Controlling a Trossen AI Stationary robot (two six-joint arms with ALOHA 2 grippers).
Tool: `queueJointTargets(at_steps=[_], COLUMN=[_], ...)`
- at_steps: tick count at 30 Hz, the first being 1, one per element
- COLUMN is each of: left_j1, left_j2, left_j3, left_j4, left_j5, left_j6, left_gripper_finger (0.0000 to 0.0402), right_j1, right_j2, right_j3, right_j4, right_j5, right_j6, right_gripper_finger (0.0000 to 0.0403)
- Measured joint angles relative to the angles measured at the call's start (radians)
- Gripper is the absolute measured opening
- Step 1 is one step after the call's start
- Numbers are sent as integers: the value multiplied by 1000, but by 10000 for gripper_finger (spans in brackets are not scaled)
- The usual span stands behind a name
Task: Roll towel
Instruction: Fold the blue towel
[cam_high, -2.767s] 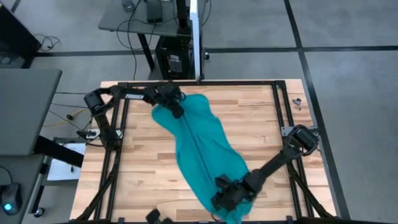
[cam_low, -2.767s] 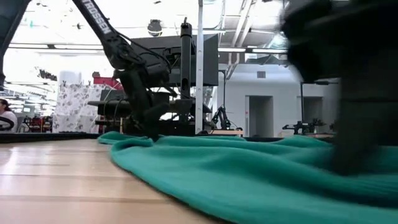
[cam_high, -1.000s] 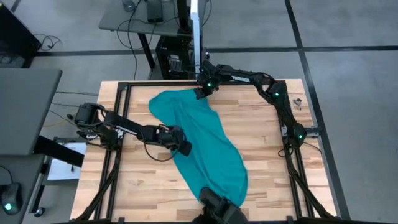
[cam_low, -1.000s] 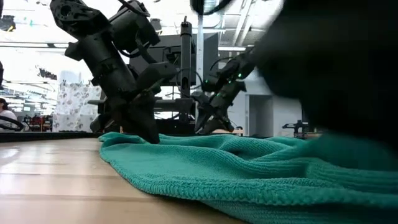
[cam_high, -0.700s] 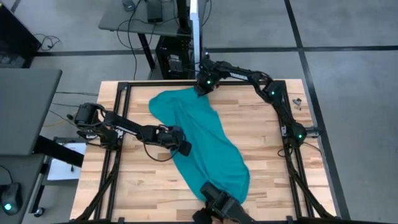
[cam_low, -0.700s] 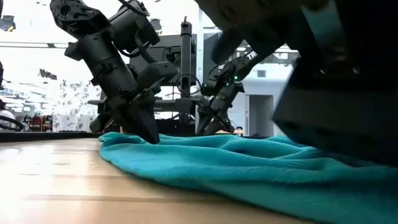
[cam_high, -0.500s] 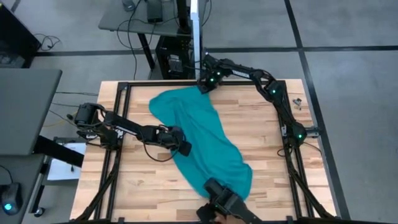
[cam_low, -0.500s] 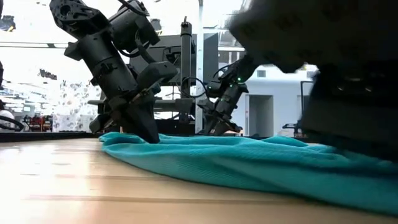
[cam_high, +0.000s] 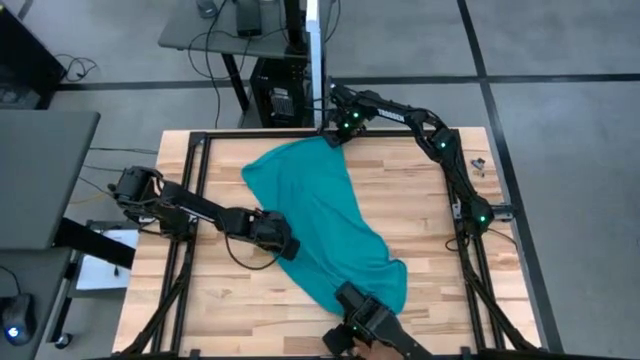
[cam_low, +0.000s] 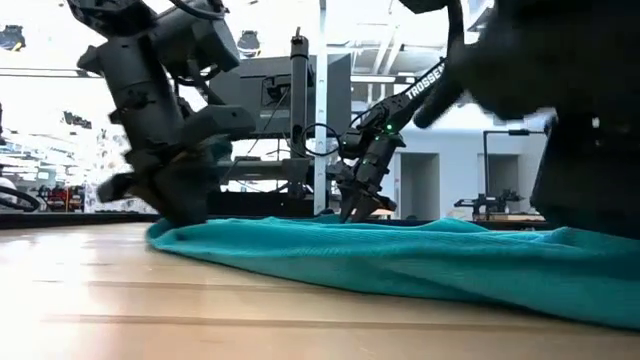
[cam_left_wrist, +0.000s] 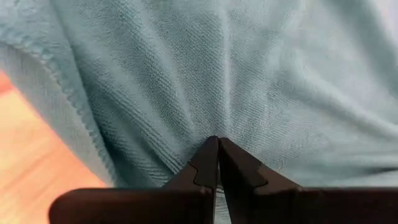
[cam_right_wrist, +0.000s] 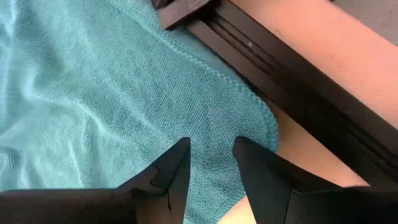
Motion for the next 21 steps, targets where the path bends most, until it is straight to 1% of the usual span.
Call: queueJointTargets(at_steps=[6, 8, 11, 15, 18, 21], left_j1=[-13, -13, -13, -13, -13, -13], left_j2=[-83, -120, -179, -271, -342, -391], left_j3=[-4, -8, -11, -8, -8, -7], left_j4=[-232, -276, -253, -234, -242, -252], left_j5=[8, 7, 7, 4, 1, -4], left_j6=[16, 33, 92, 110, 98, 80], left_gripper_finger=[1, 1, 1, 1, 1, 1], right_j1=[38, 50, 67, 97, 136, 203], right_j2=[-67, -93, -132, -200, -248, -301], right_j3=[-2, -1, -1, 0, -28, -69], right_j4=[-2, -1, -9, -71, -162, -340], right_j5=[-17, -20, -19, -20, -19, -27], right_j6=[-59, -81, -123, -176, -211, -268], right_gripper_finger=[127, 127, 127, 127, 127, 127])
